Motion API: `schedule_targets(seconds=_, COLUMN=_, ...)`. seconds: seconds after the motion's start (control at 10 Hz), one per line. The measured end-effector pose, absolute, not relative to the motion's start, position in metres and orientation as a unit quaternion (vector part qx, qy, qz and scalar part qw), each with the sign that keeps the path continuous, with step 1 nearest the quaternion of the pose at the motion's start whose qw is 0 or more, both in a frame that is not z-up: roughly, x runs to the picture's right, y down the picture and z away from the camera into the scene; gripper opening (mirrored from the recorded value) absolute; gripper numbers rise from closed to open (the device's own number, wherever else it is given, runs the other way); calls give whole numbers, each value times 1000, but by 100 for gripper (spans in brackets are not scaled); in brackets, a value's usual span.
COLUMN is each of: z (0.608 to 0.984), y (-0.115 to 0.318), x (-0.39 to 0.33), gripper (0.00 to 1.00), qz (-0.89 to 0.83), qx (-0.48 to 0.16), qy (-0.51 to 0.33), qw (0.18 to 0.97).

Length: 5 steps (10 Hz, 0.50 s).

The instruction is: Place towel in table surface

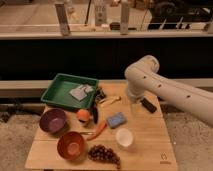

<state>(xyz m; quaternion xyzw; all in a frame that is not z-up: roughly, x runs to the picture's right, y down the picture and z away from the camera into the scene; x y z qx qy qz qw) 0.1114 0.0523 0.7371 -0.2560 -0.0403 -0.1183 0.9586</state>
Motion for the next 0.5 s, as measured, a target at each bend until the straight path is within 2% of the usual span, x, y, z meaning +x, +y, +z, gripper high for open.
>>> schedule_targets(seconds=0.5, z=748, y=38, x=80, gripper=80, qz=-143, qx=-249, qy=-54, qw=956)
